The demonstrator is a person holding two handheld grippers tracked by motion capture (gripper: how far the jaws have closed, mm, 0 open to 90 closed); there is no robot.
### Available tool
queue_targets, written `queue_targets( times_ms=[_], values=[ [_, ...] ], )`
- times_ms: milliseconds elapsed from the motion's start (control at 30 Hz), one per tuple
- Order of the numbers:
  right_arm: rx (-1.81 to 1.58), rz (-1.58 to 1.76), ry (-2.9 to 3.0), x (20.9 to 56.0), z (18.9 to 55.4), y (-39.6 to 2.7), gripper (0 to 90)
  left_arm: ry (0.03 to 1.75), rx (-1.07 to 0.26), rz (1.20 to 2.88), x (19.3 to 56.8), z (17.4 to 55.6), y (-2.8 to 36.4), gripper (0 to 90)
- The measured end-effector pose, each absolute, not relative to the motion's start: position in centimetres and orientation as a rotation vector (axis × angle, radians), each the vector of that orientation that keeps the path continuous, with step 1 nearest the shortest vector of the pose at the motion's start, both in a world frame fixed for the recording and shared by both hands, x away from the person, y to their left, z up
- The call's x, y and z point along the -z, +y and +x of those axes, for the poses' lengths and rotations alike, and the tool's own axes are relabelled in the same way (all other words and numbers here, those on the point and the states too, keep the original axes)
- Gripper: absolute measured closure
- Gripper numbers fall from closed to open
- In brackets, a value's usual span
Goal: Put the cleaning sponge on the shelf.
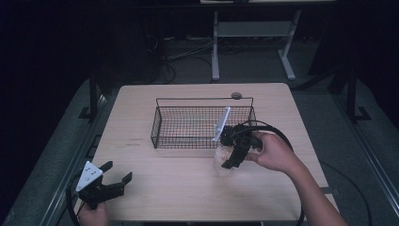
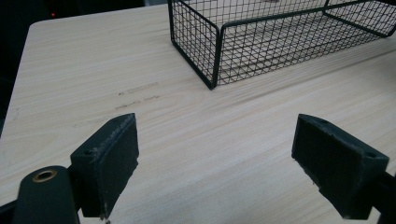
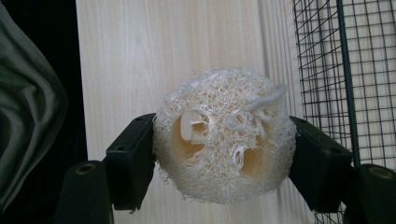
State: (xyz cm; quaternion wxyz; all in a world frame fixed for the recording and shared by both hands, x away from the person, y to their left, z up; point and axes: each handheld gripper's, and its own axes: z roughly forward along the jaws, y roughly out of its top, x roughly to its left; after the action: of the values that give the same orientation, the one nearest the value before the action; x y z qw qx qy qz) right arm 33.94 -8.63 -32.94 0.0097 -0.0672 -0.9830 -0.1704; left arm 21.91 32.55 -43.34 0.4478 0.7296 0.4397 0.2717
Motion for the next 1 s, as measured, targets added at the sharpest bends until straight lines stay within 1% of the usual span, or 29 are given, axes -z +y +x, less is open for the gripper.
queue_targets(
  times_ms=[500, 1000],
  values=[
    [0.527, -0.223, -3.081, 30.9, 36.0, -7.9, 29.2, 1.089, -0.675, 1.803, 43.3, 21.9, 32.5, 13.9],
    [0.518, -0.27, -3.085, 29.6, 38.6, -7.1, 29.2, 1.081, -0.672, 1.803, 43.3, 21.9, 32.4, 13.9]
  ],
)
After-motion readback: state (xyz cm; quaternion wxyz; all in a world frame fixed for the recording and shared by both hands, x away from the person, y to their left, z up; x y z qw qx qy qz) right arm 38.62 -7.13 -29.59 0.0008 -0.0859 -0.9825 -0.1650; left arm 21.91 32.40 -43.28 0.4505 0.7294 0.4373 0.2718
